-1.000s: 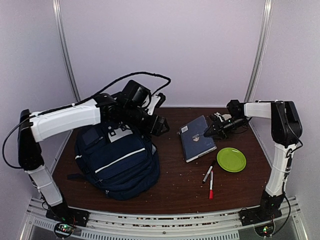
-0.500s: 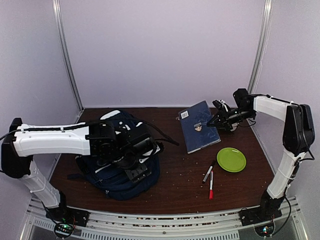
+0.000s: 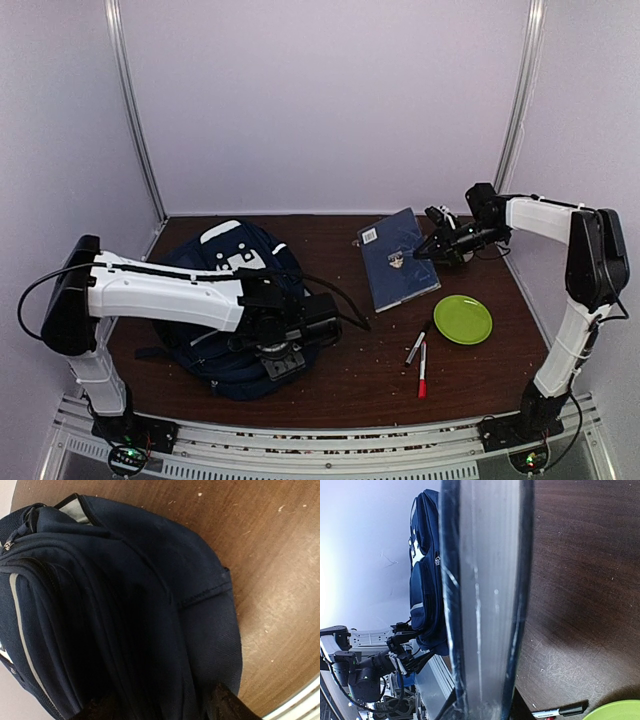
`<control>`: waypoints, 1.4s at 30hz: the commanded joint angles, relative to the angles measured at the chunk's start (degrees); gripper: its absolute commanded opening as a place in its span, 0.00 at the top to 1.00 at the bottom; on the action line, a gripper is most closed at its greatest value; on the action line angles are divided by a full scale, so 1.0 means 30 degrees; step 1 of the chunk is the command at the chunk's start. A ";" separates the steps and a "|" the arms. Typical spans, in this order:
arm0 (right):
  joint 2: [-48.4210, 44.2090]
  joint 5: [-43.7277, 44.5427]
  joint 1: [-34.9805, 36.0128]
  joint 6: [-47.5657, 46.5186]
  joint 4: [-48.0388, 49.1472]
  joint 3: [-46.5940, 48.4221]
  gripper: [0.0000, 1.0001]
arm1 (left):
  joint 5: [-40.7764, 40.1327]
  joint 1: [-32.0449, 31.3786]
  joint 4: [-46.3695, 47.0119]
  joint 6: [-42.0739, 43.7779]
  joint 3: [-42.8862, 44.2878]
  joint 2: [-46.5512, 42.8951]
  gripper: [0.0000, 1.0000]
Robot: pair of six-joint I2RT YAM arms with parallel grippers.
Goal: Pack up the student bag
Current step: Pick up the largest pocket of the bag from the student bag.
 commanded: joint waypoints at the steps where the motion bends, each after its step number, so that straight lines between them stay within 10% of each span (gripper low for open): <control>1: -0.1231 -0.1749 0.0133 0.0015 0.1342 0.0118 1.00 | -0.2096 0.0257 -0.1351 -0.1193 0.0991 0.1099 0.38; 12: -0.1587 -0.1435 0.0185 0.0034 0.1606 -0.0283 1.00 | -0.2547 0.1301 -0.1692 -0.2030 0.1554 -0.0037 1.00; 26: -0.2926 -0.3445 0.3638 0.0952 0.1428 -0.0642 1.00 | -0.5786 0.3545 -0.0916 -0.4650 0.1474 -0.5871 1.00; 42: -0.2283 -0.5872 1.0365 1.2296 1.4062 -0.5054 1.00 | -0.8008 0.3743 0.3371 -0.5515 0.0509 -0.8400 1.00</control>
